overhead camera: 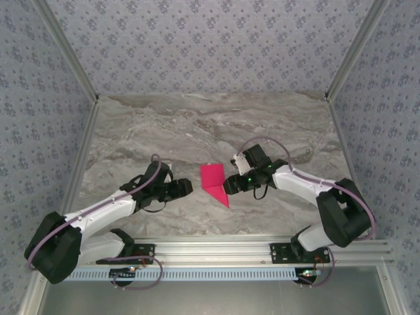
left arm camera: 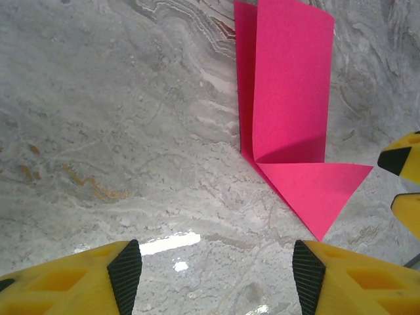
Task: Fold a paper plane with a square sheet of paper (fold left side to right side)
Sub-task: Fourth fold the wing at the center of the table.
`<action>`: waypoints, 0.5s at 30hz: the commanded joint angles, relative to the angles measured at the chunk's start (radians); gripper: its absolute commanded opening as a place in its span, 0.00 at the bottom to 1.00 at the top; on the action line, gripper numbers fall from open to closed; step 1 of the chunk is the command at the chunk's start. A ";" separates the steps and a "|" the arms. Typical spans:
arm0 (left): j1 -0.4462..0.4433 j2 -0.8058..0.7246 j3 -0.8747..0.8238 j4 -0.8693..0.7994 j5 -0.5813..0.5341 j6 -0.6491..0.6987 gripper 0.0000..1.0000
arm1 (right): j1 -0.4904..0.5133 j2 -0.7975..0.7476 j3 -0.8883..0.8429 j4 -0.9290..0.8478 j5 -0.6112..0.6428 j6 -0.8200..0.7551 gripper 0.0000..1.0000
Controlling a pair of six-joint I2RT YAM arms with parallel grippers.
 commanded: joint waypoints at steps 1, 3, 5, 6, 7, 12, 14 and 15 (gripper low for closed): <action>0.002 -0.014 -0.008 0.051 -0.007 -0.026 0.65 | -0.005 0.050 0.044 0.052 -0.079 -0.023 0.66; 0.003 -0.006 -0.007 0.056 -0.004 -0.024 0.65 | -0.003 0.081 0.059 0.065 -0.088 -0.021 0.66; 0.003 0.003 -0.005 0.060 -0.003 -0.023 0.65 | -0.001 0.112 0.074 0.076 -0.093 -0.018 0.65; 0.002 0.006 -0.005 0.062 0.000 -0.022 0.65 | 0.000 0.130 0.083 0.079 -0.095 -0.017 0.65; 0.003 0.008 -0.003 0.064 0.001 -0.022 0.66 | 0.001 0.148 0.092 0.078 -0.098 -0.017 0.64; 0.003 0.025 0.002 0.082 0.014 -0.025 0.66 | 0.007 0.191 0.113 0.081 -0.120 -0.020 0.47; 0.003 0.044 0.004 0.105 0.029 -0.030 0.66 | 0.006 0.186 0.109 0.078 -0.118 -0.026 0.36; 0.003 0.056 0.006 0.122 0.039 -0.036 0.66 | 0.005 0.183 0.106 0.075 -0.113 -0.028 0.29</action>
